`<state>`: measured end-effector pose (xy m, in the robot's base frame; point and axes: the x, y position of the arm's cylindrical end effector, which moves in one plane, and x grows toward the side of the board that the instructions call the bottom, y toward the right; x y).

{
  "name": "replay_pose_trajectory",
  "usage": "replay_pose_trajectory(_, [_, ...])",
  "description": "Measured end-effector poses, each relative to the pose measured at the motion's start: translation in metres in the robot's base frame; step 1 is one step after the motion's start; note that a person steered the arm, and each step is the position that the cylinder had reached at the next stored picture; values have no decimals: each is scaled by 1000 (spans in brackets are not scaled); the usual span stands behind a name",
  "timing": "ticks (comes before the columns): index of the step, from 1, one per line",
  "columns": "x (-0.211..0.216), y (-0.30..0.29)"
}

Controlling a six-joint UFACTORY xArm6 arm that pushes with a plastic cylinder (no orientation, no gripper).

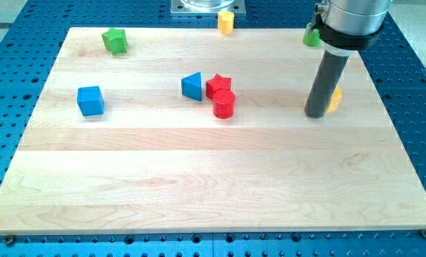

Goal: Place the red circle to the bottom right of the board

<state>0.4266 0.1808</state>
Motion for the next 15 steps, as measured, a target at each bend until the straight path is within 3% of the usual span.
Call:
replay_pose_trajectory(4, [17, -62])
replay_pose_trajectory(6, [-5, -86])
replay_pose_trajectory(9, [-37, -87])
replay_pose_trajectory(15, [-37, -66])
